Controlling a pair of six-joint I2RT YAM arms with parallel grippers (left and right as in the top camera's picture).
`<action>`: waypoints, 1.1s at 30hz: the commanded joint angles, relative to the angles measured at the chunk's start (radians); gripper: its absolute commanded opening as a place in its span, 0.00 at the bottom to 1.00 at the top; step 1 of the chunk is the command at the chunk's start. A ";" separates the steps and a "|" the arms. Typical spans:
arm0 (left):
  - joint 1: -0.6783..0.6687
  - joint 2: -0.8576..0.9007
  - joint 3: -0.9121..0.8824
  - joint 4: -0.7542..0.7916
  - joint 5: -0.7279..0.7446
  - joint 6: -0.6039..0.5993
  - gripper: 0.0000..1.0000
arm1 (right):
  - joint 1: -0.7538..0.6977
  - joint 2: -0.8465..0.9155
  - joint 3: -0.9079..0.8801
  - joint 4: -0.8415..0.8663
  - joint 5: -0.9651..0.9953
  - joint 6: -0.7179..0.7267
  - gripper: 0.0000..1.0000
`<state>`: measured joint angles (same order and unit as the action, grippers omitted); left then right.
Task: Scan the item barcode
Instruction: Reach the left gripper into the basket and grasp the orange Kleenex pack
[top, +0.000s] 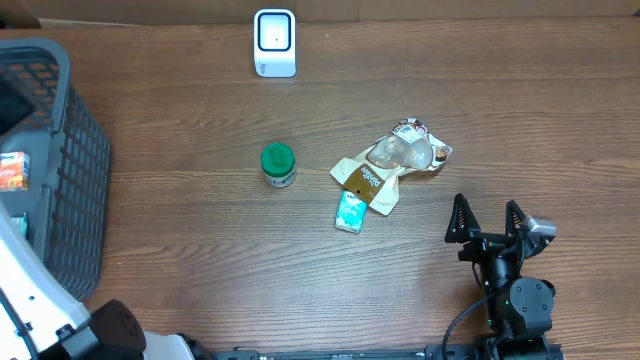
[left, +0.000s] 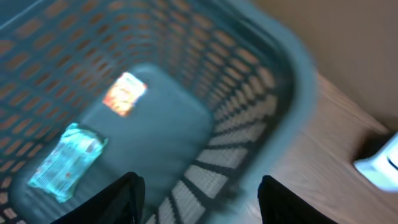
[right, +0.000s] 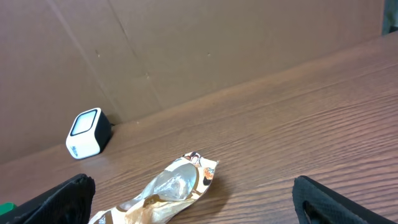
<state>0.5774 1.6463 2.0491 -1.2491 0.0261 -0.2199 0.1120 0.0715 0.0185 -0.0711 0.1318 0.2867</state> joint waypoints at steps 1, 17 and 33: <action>0.060 0.001 -0.104 0.072 0.021 -0.023 0.62 | -0.001 -0.001 -0.010 0.005 0.006 -0.006 1.00; 0.092 0.111 -0.487 0.512 -0.122 0.366 0.87 | -0.001 -0.001 -0.010 0.005 0.006 -0.006 1.00; 0.111 0.393 -0.487 0.785 -0.255 0.551 0.79 | -0.001 -0.001 -0.010 0.005 0.006 -0.006 1.00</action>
<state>0.6872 1.9934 1.5639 -0.4858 -0.1883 0.2741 0.1120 0.0715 0.0185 -0.0711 0.1314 0.2871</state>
